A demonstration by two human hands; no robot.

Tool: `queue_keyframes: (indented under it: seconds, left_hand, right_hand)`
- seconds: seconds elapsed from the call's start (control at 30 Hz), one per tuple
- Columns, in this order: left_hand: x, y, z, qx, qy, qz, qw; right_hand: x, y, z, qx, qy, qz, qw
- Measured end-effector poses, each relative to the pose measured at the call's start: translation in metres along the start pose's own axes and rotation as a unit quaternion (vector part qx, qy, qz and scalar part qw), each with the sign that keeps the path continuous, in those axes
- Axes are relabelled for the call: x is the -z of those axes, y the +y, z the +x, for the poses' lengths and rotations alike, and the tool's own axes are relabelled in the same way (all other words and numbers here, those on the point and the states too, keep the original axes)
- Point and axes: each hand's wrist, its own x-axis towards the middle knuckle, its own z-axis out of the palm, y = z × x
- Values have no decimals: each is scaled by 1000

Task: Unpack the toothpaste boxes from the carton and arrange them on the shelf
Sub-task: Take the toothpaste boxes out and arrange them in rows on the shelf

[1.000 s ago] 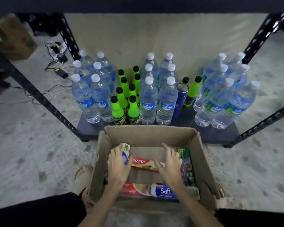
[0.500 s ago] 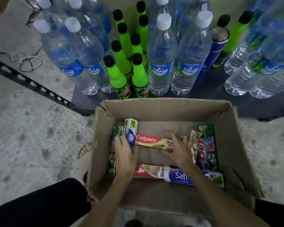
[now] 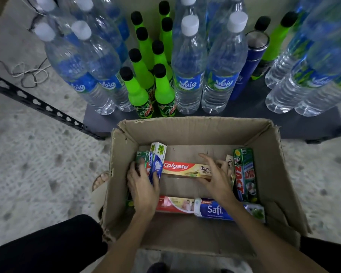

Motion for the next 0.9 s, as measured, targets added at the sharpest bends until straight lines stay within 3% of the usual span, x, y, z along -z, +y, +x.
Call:
queue_keyframes:
  seconds: [0.27, 0.37, 0.43, 0.53, 0.9]
  left_hand:
    - [7, -6, 3, -44, -75, -36, 996]
    - [10, -10, 10, -72, -96, -96, 988]
    - [15, -6, 10, -38, -97, -153, 983]
    - [20, 3, 3, -20, -89, -185, 979]
    - [95, 62, -18, -155, -18, -248, 956]
  right_hand:
    - [27, 12, -26, 17, 5, 68, 998]
    - [35, 18, -37, 5, 22, 56, 998]
    - [42, 18, -41, 1, 50, 65, 997]
    - [56, 11, -45, 27, 84, 66, 994]
    - [147, -24, -83, 113, 163, 65, 978]
